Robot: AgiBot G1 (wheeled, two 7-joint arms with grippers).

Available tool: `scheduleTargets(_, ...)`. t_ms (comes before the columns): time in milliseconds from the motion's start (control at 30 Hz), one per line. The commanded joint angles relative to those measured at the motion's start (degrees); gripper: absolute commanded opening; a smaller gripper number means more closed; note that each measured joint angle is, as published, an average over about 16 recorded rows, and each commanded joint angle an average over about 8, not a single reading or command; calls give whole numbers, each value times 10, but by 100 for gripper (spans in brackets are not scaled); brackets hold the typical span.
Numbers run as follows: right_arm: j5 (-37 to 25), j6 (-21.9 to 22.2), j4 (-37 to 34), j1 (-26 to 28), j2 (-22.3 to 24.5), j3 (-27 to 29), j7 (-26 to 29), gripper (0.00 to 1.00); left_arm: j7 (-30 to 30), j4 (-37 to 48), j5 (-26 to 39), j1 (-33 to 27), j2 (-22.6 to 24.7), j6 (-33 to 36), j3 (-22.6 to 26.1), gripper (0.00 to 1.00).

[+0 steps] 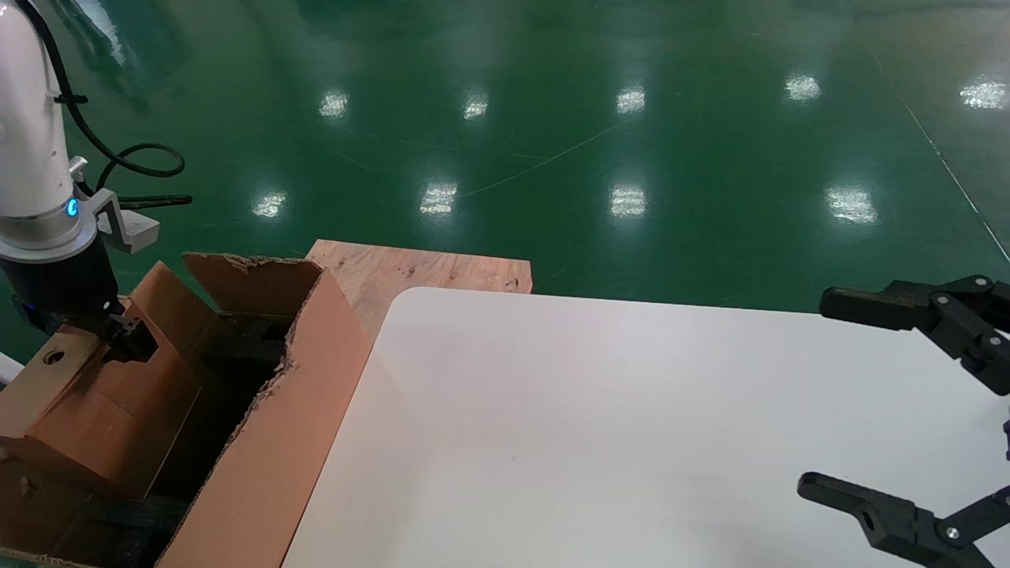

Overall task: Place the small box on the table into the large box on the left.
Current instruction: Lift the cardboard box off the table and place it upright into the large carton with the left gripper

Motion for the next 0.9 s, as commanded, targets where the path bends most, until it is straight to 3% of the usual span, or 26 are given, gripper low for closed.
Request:
scheduleTargets(33, 0, 0, 0, 0, 0, 0, 0, 100, 4, 7, -2, 3, 1, 0, -1, 0)
scheduleTargets(900, 1, 0, 0, 0, 0, -1, 0, 100, 53, 45, -40, 24, 16, -55, -28, 0)
